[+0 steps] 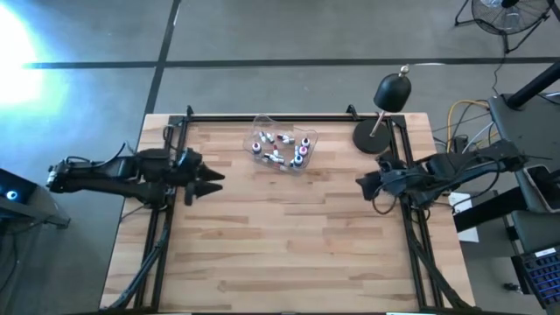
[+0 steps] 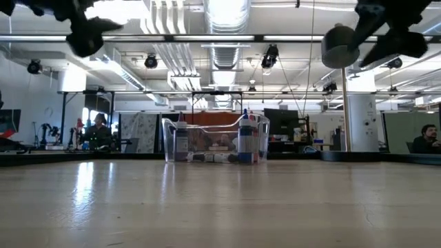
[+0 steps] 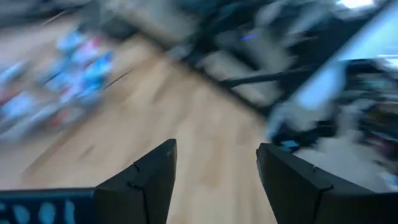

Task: Pick & Place food coloring
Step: Return to Home Position

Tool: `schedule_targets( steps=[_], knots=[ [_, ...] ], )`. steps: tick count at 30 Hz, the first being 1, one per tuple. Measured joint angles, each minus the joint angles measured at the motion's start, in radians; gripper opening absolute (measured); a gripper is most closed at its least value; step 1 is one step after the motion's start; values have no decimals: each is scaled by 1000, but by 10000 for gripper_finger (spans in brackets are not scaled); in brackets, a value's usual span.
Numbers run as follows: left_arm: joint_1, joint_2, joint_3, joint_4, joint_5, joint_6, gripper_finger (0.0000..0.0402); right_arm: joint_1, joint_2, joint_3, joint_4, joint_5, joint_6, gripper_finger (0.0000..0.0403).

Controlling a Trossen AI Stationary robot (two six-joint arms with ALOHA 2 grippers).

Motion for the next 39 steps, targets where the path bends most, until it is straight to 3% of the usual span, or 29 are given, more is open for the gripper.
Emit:
schedule_targets(
  steps=[4, 8, 11, 14, 26, 36, 39],
  knots=[
    [-1, -60, -101, 236, 141, 81, 197, 15, -63, -62, 319, -29, -381, 224],
    [-1, -116, -234, 395, 166, 35, 197, 8, -132, -194, 789, -123, -691, 224],
    [-1, -148, -327, 532, 167, 6, 197, 9, -166, -304, 1063, -135, -794, 224],
    [-1, -182, -398, 628, 166, 7, 197, 8, -192, -394, 1203, -138, -788, 224],
    [-1, -324, -556, 643, 165, 35, 197, 8, -358, -680, 1456, -136, -728, 224],
    [-1, -331, -579, 499, 166, -49, 197, 8, -392, -844, 1447, -135, -680, 224],
    [-1, -329, -579, 465, 165, -50, 197, 8, -391, -846, 1334, -135, -680, 224]
  ],
)
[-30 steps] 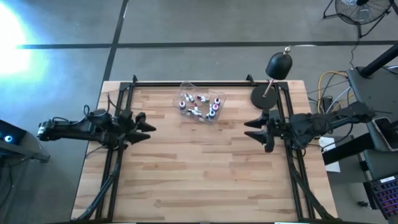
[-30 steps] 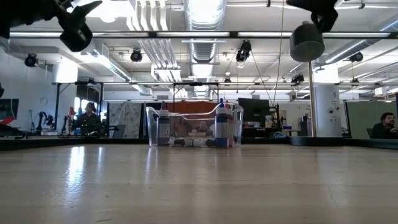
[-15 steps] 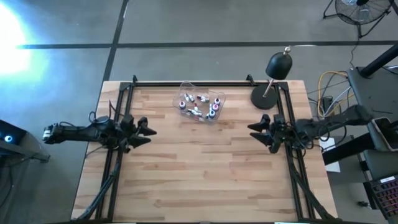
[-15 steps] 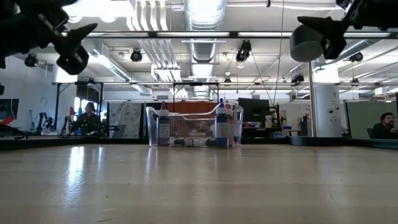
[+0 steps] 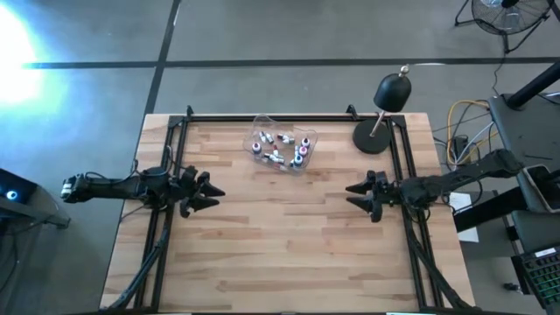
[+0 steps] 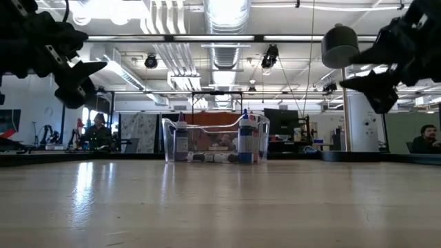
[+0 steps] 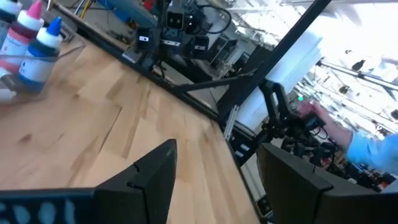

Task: Pick & Place food coloring
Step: Return to Home Position

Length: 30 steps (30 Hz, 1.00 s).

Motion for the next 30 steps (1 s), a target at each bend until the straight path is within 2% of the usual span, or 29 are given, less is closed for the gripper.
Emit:
schedule_targets(
  steps=[5, 9, 14, 30],
  knots=[
    [0, -9, -2, -16, 0, 0, 197, 1, -1, 0, -159, 0, 0, 224],
    [2, -77, -2, -52, 0, 0, 197, 1, -56, 1, -282, -2, 0, 224],
    [16, -159, -2, -77, -1, -1, 197, -3, -148, 1, -278, -1, -7, 224],
    [21, -159, -3, -81, -2, 0, 197, -3, -416, 1, -282, -2, -8, 224]
  ],
)
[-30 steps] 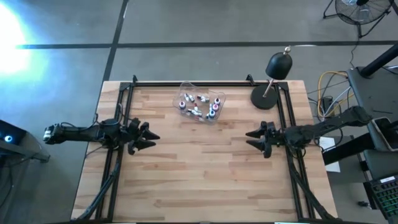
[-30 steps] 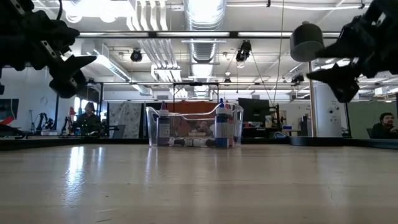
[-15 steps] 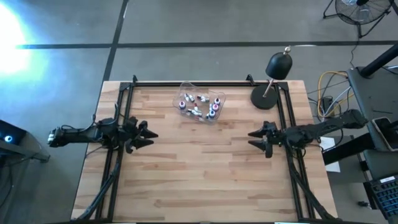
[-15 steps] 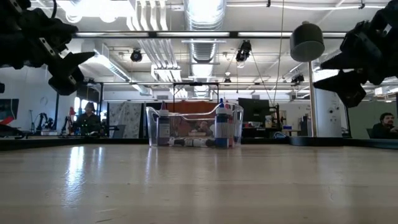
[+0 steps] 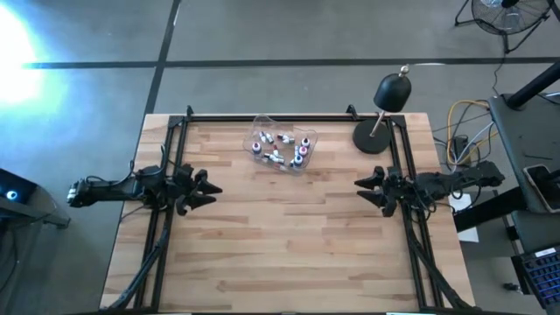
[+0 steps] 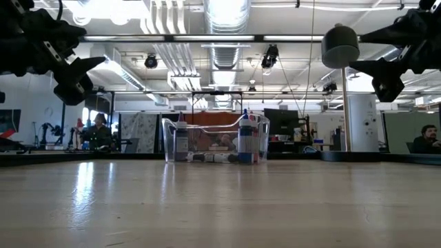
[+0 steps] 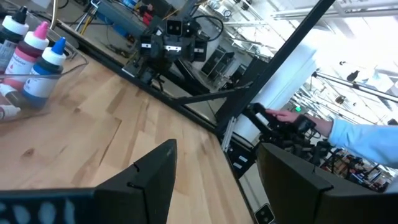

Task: Pick & Place food coloring
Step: Return to Home Position

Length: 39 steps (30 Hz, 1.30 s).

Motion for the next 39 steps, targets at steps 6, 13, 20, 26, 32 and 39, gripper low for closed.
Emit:
schedule_targets(
  steps=[6, 13, 20, 26, 32, 39],
  knots=[
    [0, 0, -1, -1, 0, 0, 197, 0, -24, 0, -1, 1, 0, 224],
    [0, 0, -1, -2, 0, 0, 197, 0, -25, 0, -1, 1, 0, 224],
    [0, 0, -2, -3, 0, 0, 197, 0, -25, 0, 0, 1, 0, 224],
    [0, 0, -2, -4, 0, 0, 197, 0, -5, 0, 0, 1, 0, 224],
    [0, 0, -2, -4, 1, 0, 197, 0, 3, 0, 1, 1, 0, 224],
    [-1, 0, -2, -4, 1, 0, 197, 0, 4, 0, 0, 1, -9, 224]
  ],
)
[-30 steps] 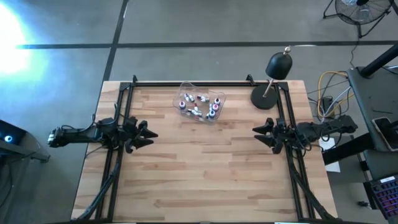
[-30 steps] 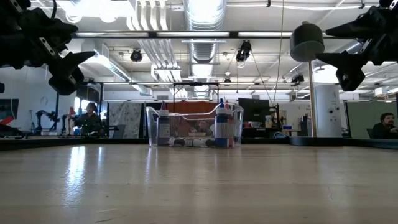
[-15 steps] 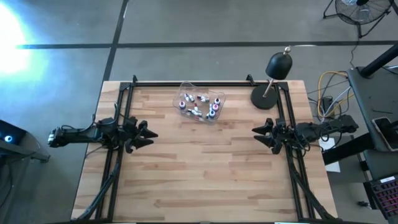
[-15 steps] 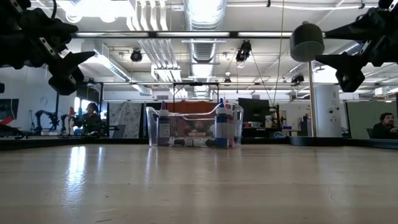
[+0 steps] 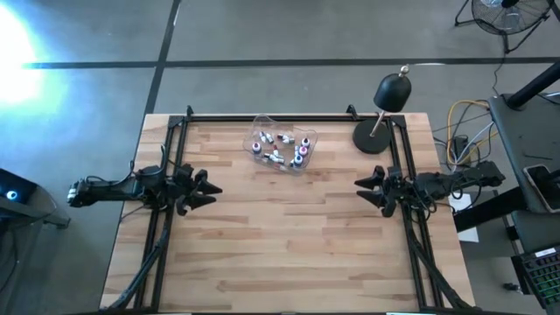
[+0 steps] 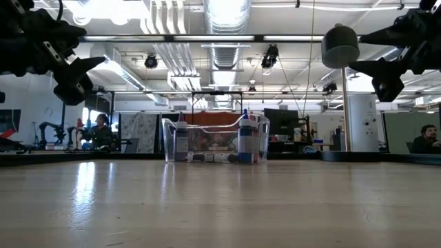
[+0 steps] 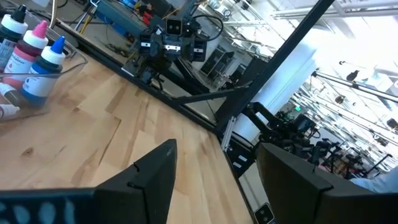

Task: Pick & Place food coloring
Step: Return to Home Position

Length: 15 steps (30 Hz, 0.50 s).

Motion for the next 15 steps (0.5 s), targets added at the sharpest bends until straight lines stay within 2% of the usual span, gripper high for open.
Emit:
schedule_targets(
  steps=[4, 11, 15],
  knots=[
    [0, 0, 0, 0, 0, 0, 197, 0, 0, 0, 0, 6, -122, 224],
    [0, 0, 0, 0, 0, 0, 197, 0, 0, 0, 0, 6, -609, 224],
    [0, 0, 0, 0, 0, 0, 197, 0, 0, 0, 2, 7, -793, 224]
  ],
)
